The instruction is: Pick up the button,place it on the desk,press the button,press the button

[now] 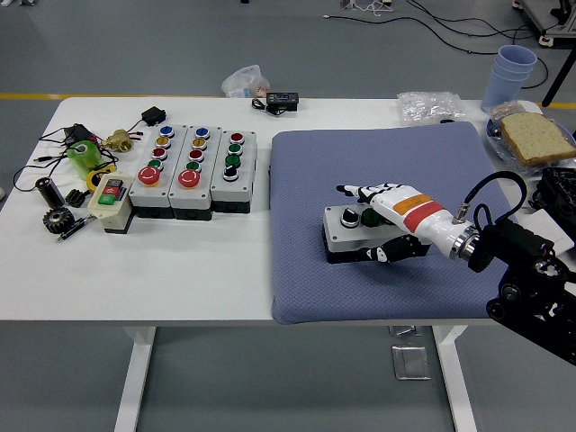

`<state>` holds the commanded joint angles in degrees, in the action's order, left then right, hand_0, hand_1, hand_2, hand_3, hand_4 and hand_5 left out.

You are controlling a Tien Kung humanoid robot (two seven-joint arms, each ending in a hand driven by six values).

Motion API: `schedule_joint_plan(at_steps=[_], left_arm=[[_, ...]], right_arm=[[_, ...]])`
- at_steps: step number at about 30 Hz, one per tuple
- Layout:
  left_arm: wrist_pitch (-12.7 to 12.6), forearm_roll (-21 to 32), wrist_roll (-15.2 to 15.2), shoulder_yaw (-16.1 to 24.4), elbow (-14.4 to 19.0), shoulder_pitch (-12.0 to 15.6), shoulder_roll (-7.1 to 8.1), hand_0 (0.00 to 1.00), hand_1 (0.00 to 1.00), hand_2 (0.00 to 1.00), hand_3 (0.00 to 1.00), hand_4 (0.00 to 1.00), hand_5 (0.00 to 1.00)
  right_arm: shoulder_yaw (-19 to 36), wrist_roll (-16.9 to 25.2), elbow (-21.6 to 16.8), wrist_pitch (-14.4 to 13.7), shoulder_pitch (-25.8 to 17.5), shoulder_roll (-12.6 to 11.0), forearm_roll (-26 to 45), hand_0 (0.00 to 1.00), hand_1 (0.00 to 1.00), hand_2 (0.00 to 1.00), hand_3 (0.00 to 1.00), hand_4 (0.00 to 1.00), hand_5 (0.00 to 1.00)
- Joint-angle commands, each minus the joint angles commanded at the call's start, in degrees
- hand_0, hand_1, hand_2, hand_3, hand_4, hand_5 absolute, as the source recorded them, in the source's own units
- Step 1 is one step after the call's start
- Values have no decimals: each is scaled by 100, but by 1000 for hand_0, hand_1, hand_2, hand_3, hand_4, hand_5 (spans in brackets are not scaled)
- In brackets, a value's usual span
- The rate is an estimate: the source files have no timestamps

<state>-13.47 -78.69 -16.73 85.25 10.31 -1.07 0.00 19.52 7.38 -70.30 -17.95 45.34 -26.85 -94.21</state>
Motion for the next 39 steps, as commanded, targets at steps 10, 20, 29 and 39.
schedule_joint_plan(at_steps=[10, 20, 29, 39], left_arm=[[11, -80, -5, 29, 0, -5, 0, 559, 422, 427, 429, 266, 384], [5, -65, 6, 58, 0, -10, 0, 558, 422, 427, 429, 266, 385], [8, -94, 11, 79, 0, -10, 0, 558, 421, 426, 429, 266, 385], [8, -94, 17, 79, 0, -20, 0, 557, 421, 425, 429, 266, 384]], right_arm=[[616, -48, -990, -123, -172, 14, -220, 862, 787, 912, 998, 870, 110], [1440, -363, -1774, -736, -754, -302, 1064, 806, 683, 811, 998, 854, 121], [2051, -1147, -2704, -686, -1545, -878, 2970, 194, 20, 298, 796, 694, 240], [2127, -2507, -2797, -89, -1929, -1187, 2146, 149, 2, 207, 674, 581, 176]])
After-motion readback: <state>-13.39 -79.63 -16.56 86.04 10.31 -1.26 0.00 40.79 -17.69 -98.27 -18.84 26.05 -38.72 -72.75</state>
